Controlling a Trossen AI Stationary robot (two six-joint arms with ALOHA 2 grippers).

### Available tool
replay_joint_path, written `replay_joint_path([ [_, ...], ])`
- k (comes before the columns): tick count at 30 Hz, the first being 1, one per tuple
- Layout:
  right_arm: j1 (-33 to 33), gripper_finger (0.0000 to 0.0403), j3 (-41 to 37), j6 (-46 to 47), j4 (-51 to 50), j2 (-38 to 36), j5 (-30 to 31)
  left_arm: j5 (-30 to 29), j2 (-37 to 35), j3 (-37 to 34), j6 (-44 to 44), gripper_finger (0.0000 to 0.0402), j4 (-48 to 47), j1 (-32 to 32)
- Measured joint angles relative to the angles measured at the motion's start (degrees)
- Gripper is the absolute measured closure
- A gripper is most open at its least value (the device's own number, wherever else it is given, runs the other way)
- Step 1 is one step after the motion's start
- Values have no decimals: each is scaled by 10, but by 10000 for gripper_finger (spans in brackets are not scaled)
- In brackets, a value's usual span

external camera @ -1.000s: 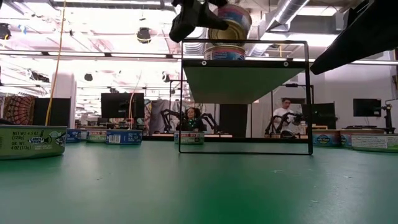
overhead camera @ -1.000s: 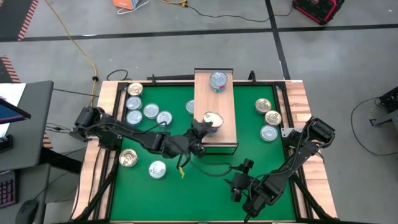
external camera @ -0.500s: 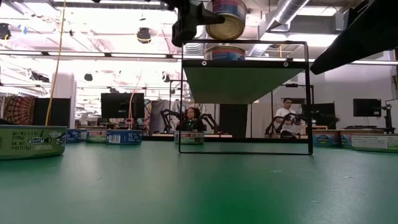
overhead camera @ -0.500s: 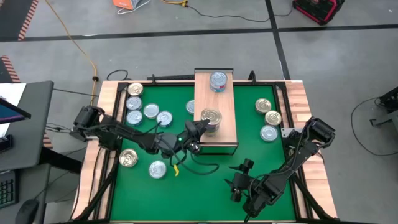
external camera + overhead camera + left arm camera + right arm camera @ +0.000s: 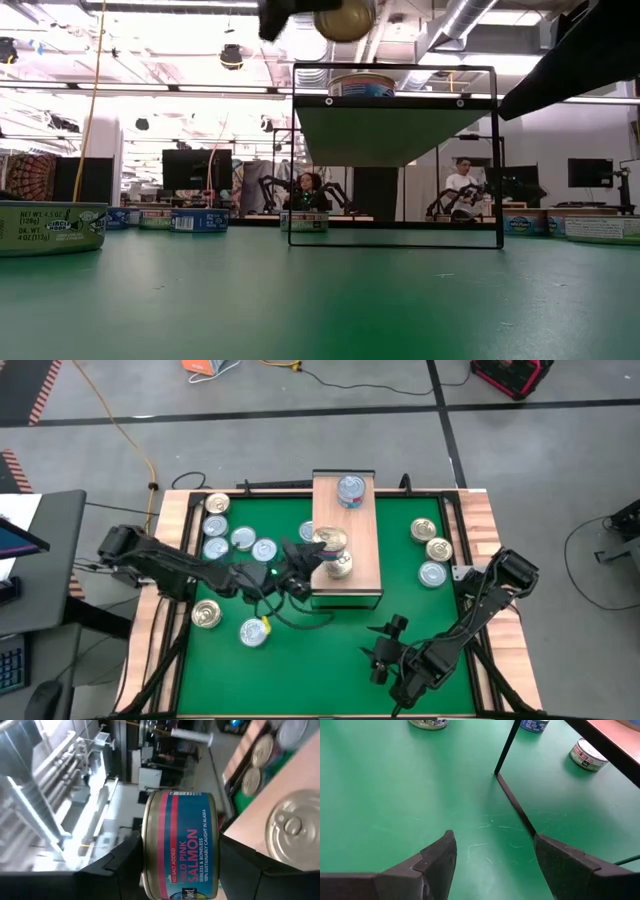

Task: Stack canned seafood by type on shelf
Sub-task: Stack the blue tuna can on top of the blue tuna can on the shelf

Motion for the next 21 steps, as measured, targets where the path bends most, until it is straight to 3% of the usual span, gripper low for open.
replay_joint_path([
  [5,-4,111,0,-1,1,0,0,60,-49,0,-125,192,-148,1],
  [8,-9,111,0,-3,3,0,0,92,-52,0,-145,193,-193,4],
  [12,-20,111,0,-5,14,0,0,97,-21,0,-115,193,-206,14],
  [21,-22,111,0,-5,14,0,0,109,14,0,21,194,-137,18],
])
